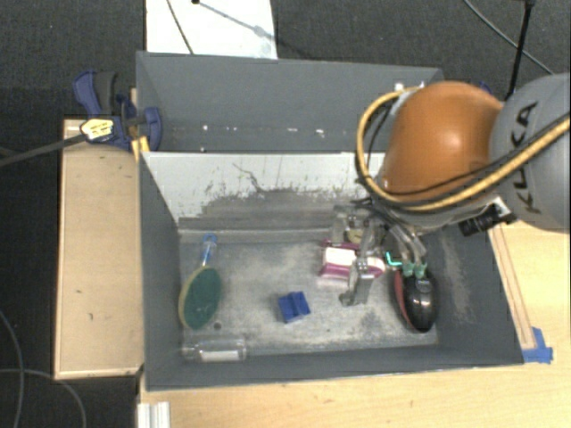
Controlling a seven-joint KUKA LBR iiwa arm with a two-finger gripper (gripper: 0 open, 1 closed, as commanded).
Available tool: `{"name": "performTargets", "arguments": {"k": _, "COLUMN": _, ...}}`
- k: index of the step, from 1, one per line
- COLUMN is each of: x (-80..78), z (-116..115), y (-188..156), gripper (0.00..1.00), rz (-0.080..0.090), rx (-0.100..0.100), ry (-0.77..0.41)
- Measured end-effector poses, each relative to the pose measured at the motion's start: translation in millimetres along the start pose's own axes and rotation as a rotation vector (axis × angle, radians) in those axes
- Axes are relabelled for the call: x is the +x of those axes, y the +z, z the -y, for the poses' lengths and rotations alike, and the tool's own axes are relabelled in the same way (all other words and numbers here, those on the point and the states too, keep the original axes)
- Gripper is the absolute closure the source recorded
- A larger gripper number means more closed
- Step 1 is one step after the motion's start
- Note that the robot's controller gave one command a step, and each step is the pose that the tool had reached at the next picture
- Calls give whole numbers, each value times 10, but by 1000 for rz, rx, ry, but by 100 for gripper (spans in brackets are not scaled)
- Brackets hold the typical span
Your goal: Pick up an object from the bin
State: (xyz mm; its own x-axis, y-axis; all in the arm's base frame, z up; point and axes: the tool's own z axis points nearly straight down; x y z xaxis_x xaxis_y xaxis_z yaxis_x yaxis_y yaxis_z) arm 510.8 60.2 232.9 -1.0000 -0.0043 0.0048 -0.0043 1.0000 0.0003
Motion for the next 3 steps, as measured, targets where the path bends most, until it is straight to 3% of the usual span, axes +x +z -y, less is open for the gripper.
{"name": "performTargets", "arguments": {"k": 1, "x": -98, "z": 76, "y": 1344, "gripper": 0, "rz": 0, "rx": 1, "ry": -86}}
{"name": "performTargets", "arguments": {"k": 2, "x": 227, "z": -674, "y": 1645, "gripper": 0, "rz": 2, "rx": -4, "ry": -57}}
{"name": "performTargets", "arguments": {"k": 3, "x": -67, "z": -250, "y": 1614, "gripper": 0, "rz": 10, "rx": 1, "ry": -2}}
